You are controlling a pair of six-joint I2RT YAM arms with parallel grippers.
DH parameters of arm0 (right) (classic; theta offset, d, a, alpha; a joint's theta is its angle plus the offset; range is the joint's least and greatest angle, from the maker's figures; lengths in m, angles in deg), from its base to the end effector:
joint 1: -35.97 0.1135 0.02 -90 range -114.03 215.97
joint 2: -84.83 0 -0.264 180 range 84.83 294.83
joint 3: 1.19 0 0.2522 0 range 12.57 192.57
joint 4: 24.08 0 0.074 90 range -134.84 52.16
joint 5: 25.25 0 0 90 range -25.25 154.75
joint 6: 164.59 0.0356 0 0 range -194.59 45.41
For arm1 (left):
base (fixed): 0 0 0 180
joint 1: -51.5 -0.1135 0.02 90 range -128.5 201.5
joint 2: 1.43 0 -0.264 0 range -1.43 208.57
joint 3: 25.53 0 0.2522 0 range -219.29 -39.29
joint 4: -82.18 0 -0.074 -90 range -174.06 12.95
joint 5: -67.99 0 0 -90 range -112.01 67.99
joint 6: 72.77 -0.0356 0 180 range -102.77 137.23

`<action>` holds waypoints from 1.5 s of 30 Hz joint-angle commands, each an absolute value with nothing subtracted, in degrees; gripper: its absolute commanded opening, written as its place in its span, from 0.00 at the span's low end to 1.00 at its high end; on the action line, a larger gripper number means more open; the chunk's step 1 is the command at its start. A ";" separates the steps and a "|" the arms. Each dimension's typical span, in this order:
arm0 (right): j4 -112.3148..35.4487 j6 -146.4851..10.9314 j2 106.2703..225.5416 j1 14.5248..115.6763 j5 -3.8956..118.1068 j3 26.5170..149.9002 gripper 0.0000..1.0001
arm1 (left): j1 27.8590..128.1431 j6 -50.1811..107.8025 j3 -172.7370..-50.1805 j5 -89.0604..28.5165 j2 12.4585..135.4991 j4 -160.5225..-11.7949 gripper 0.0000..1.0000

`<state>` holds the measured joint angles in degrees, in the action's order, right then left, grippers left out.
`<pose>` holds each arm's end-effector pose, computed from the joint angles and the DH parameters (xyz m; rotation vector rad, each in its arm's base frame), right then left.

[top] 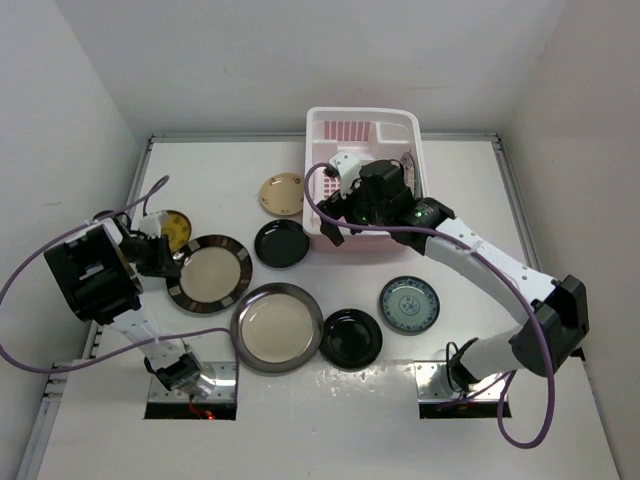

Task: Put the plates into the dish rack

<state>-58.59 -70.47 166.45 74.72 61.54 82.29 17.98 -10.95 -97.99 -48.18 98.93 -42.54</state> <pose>0.2529 0.2055 0.3238 -0.6809 2.0720 0.4927 0.2612 0.1542 0.1500 -0.0907 2.7681 -0.4680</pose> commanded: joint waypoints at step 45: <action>-33.53 -54.02 217.19 80.01 21.41 116.02 0.60 | 32.43 -45.26 -125.77 -69.55 89.01 -9.44 0.00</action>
